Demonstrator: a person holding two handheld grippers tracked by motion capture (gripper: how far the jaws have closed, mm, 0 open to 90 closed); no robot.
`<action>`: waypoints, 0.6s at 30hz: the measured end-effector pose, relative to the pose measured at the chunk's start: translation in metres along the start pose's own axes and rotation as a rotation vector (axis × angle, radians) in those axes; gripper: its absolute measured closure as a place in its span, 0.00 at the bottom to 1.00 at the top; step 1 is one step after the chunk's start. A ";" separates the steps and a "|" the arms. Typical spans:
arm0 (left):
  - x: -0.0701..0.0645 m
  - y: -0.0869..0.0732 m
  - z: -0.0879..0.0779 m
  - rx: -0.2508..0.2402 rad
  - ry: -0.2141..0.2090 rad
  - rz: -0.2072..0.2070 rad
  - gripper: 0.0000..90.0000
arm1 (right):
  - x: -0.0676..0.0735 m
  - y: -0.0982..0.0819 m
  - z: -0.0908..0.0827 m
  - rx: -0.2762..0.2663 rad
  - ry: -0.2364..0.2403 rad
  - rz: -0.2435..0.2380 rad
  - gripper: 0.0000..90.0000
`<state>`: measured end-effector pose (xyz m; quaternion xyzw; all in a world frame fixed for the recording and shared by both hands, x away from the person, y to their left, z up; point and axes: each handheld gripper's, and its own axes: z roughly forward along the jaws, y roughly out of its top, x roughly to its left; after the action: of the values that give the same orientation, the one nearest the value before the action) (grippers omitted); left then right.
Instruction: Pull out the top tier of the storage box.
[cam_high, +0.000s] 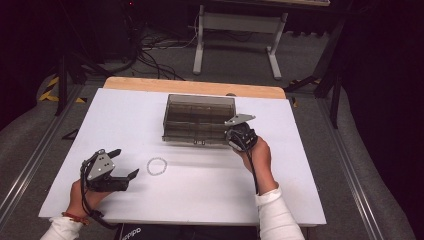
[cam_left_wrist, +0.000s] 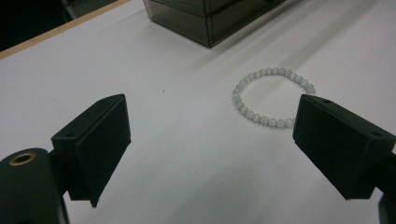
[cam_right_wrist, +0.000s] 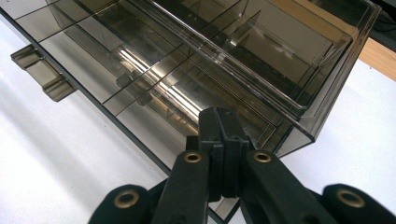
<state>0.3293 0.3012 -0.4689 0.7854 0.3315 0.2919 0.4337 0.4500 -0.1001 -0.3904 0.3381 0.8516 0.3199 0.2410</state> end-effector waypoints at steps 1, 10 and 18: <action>0.000 0.000 0.000 -0.001 0.001 -0.002 0.13 | 0.000 0.000 0.000 -0.003 0.003 0.002 1.00; 0.000 0.000 0.001 0.000 -0.001 -0.008 0.13 | -0.003 -0.004 0.000 -0.040 0.026 0.036 1.00; -0.001 -0.001 -0.003 -0.002 0.008 -0.003 0.14 | -0.002 -0.005 0.000 -0.050 0.025 0.026 1.00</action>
<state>0.3265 0.3020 -0.4683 0.7834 0.3341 0.2946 0.4335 0.4493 -0.1046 -0.3940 0.3388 0.8418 0.3486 0.2345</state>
